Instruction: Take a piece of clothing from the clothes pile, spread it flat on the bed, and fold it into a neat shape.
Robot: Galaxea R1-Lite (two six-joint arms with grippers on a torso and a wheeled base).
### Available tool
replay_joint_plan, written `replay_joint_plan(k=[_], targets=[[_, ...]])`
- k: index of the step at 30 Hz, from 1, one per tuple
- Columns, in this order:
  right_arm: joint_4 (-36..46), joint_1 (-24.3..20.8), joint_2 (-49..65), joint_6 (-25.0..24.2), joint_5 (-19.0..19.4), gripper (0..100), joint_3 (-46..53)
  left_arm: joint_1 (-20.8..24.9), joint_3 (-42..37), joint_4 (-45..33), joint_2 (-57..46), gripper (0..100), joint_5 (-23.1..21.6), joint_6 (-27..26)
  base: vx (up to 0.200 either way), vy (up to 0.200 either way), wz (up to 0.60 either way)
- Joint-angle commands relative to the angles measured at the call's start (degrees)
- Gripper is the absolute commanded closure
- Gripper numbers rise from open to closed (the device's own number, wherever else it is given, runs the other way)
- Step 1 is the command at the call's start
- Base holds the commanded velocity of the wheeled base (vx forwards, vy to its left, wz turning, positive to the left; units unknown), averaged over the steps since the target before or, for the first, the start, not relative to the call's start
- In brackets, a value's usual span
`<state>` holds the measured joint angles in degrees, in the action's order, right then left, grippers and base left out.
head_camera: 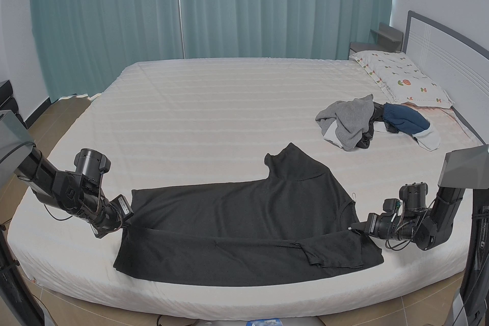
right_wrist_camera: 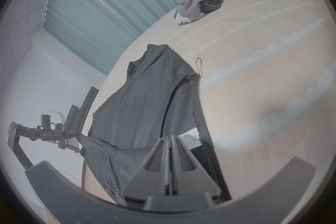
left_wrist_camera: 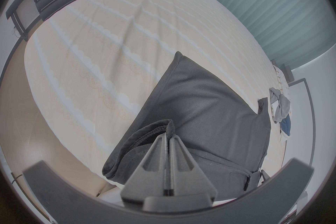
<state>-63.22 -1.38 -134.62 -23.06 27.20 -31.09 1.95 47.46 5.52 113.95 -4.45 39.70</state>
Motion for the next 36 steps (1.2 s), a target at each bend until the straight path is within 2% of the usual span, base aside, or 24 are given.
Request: replay_joint_plan(k=[1, 9, 10, 28, 36], targets=[[-0.15, 0.5, -0.38, -0.05, 0.05, 100, 0.85, -0.02, 0.0, 0.01, 0.14, 100, 0.06, 0.02, 0.0, 0.0, 0.0], [-1.47, 0.59, 0.59, -0.75, 0.14, 100, 1.38, -0.02, 0.53, -1.22, -0.13, 100, 0.06, -0.07, 0.0, 0.0, 0.0], [-1.55, 0.59, 0.59, -0.75, 0.05, 0, 1.38, -0.02, 0.53, -1.22, -0.13, 100, 0.06, -0.07, 0.0, 0.0, 0.0], [-13.07, -0.03, -3.72, -1.19, 2.42, 0, 4.19, -0.02, 1.06, -1.57, 0.22, 100, -0.03, 0.02, 0.0, 0.0, 0.0], [-20.72, 0.41, -2.66, -1.19, 1.89, 0, 6.83, -0.1, 0.97, -1.66, 0.14, 100, -0.03, 0.11, 0.0, 0.0, 0.0]])
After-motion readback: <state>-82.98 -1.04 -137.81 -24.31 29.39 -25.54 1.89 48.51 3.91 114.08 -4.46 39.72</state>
